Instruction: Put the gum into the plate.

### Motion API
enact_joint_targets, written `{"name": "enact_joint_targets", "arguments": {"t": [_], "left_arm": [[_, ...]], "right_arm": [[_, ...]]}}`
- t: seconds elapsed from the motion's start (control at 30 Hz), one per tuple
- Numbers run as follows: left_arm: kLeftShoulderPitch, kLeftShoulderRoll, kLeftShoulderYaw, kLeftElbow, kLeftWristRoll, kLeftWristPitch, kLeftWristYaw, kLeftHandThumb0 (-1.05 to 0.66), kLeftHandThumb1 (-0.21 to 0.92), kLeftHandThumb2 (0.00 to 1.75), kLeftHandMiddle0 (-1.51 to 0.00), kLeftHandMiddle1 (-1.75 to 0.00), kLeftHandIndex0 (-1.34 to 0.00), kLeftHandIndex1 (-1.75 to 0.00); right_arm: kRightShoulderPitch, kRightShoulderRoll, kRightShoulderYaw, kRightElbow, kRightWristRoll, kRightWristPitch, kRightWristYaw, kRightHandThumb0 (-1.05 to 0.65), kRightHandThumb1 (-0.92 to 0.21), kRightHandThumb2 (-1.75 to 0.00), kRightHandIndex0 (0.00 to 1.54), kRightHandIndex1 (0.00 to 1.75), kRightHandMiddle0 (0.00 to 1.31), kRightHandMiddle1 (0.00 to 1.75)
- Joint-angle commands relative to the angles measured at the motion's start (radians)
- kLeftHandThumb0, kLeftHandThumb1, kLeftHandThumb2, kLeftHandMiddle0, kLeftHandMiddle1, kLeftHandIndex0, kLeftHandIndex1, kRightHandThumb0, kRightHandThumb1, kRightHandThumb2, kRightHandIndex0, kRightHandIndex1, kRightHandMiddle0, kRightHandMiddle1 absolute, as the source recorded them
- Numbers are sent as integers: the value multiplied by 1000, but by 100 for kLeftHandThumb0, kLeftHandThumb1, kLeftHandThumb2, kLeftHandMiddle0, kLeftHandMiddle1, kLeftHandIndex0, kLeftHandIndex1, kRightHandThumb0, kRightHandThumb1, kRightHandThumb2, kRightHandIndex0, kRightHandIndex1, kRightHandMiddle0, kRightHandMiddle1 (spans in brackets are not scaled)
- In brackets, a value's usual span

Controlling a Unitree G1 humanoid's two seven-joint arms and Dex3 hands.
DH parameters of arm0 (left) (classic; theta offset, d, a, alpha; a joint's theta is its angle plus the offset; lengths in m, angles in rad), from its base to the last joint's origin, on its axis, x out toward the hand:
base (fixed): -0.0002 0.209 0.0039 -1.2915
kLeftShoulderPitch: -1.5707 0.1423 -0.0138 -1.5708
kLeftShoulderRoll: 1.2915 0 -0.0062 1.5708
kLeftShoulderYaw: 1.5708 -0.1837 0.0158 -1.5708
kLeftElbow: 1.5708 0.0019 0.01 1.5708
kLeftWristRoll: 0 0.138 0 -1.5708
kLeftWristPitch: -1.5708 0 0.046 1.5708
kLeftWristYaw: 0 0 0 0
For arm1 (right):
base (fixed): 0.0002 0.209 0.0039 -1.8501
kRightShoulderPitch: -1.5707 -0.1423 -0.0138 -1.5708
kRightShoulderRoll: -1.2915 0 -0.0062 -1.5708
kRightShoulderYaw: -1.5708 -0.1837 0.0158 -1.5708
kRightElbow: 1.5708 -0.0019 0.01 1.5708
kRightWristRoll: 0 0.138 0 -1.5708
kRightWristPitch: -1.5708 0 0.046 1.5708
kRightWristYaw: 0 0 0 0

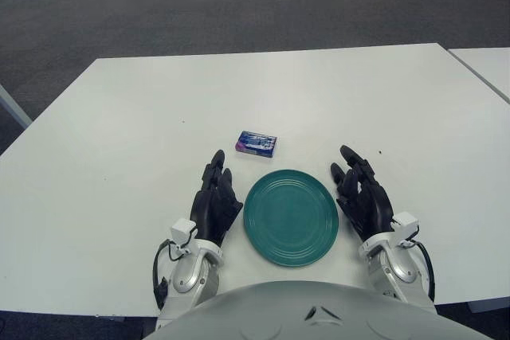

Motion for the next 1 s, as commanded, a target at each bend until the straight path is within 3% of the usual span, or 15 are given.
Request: {"name": "enact_joint_targets", "arguments": {"t": [0.0, 0.83, 0.97], "left_arm": [[-21, 10, 4, -16, 3, 14, -1, -105, 92, 96, -11, 0, 0, -30], [-43, 19, 3, -55, -16, 71, 1, -105, 92, 96, -6, 0, 0, -22], [-50, 5, -15, -72, 41, 63, 43, -105, 92, 97, -7, -1, 0, -24]], "right_arm": [[22, -12, -5, 5, -2, 6, 5, -86, -92, -88, 21, 0, 0, 40], [10, -12, -5, 18, -12, -4, 9, -86, -92, -88, 19, 0, 0, 41], [5, -11, -9, 18, -8, -1, 9, -86, -92, -88, 20, 1, 0, 42]]}}
